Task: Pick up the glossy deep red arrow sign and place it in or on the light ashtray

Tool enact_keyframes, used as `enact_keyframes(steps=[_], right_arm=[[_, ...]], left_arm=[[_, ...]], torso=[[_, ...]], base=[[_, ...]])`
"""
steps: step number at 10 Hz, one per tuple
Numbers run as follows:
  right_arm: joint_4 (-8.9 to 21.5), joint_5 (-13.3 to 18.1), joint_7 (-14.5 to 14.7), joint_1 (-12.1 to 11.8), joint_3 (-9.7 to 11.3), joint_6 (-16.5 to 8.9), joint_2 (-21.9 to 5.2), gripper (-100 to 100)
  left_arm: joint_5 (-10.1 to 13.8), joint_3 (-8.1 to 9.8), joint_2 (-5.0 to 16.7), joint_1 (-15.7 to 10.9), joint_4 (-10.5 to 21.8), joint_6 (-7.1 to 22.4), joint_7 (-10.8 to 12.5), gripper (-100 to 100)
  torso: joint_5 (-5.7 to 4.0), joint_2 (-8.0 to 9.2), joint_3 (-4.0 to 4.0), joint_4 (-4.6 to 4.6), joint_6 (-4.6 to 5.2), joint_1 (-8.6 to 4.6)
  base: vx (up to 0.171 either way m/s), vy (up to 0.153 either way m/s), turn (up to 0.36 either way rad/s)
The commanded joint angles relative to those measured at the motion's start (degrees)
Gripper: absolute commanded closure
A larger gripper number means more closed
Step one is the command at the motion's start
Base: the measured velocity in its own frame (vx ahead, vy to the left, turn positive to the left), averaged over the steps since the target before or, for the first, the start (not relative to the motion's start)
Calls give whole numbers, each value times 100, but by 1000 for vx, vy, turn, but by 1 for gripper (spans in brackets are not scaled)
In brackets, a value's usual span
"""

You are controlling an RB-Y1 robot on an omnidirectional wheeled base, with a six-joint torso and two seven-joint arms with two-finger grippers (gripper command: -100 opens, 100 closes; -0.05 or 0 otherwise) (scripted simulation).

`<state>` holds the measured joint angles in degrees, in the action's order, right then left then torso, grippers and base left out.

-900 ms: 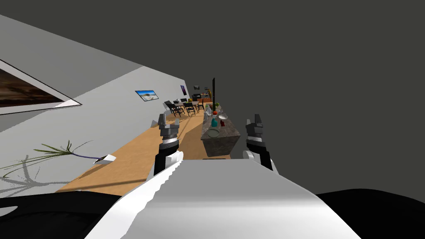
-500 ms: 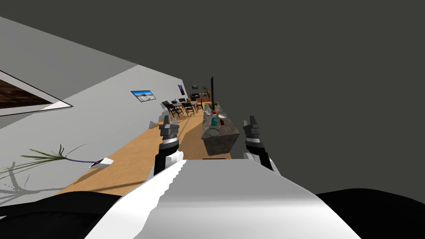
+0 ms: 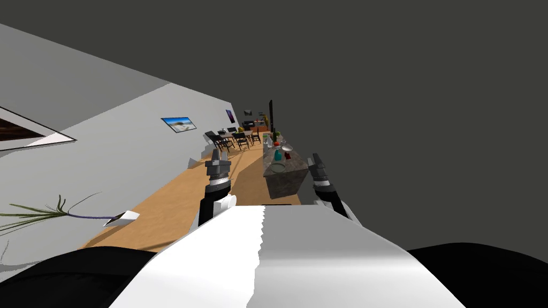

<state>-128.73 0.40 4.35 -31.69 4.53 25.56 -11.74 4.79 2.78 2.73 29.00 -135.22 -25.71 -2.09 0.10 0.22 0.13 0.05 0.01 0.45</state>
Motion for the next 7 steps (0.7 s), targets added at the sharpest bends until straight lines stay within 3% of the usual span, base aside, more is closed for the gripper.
enact_keyframes(steps=[1, 5, 7], right_arm=[[218, 57, -85, -38, 164, 198, -286, -100], [530, 131, -187, -64, 388, 439, -804, -100], [903, 204, -293, -79, 622, 697, -1187, -100]], left_arm=[[0, 0, 0, 0, 0, 0, 0, 0], [0, 0, 0, 0, 0, 0, 0, 0], [0, 0, 0, 0, 0, 0, 0, 0]], torso=[[0, 0, 0, 0, 0, 0], [4, 9, 5, 2, 0, 19], [2, -13, -7, -2, -2, 3]], base=[[-70, 165, -168], [-70, 145, -77], [-32, 127, -86]])
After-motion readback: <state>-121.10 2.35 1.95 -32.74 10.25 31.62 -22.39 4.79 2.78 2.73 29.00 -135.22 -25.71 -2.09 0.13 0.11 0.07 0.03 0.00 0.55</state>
